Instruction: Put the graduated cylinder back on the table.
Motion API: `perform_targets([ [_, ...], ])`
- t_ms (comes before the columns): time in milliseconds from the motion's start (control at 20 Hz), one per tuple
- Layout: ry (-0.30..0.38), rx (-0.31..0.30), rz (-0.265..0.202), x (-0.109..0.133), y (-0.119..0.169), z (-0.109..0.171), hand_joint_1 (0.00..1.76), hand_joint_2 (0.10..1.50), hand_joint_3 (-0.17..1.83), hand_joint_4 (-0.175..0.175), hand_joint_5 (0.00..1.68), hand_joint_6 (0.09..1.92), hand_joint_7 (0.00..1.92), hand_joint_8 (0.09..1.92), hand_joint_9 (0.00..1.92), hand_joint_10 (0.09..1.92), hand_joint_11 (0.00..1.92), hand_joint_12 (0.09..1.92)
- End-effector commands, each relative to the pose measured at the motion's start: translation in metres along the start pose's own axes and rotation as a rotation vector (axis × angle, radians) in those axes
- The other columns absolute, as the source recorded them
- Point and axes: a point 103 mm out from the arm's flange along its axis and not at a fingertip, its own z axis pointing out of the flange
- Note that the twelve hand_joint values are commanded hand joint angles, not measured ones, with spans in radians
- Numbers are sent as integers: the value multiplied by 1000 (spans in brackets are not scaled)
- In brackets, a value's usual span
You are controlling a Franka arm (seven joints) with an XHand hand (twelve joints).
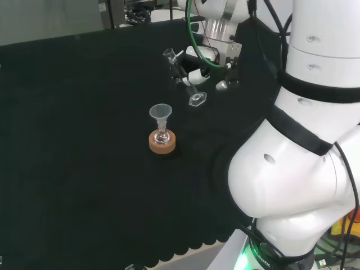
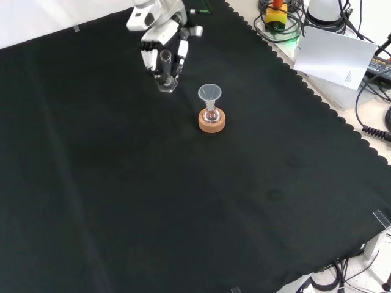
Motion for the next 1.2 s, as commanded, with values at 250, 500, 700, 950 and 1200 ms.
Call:
perform_targets([
  [250, 114, -121, -58, -24, 34, 14, 1122, 1150, -10, -121, 937, 1093, 1146, 397, 1372, 87, 1219, 768],
  [500, 167, -160, -60, -36, 41, 23, 1123, 1150, -10, -121, 937, 1093, 1143, 395, 1370, 87, 1216, 768],
  [700, 184, -171, -54, -41, 47, 28, 1123, 1150, -10, -122, 937, 1094, 1141, 394, 1369, 87, 1214, 767],
  [950, 207, -193, -68, -44, 56, 32, 1123, 1150, -10, -121, 937, 1093, 1135, 392, 1366, 87, 1212, 768],
  [1200, 234, -222, -67, -48, 61, 37, 1122, 1150, -10, -120, 938, 1093, 1130, 390, 1363, 87, 1209, 770],
])
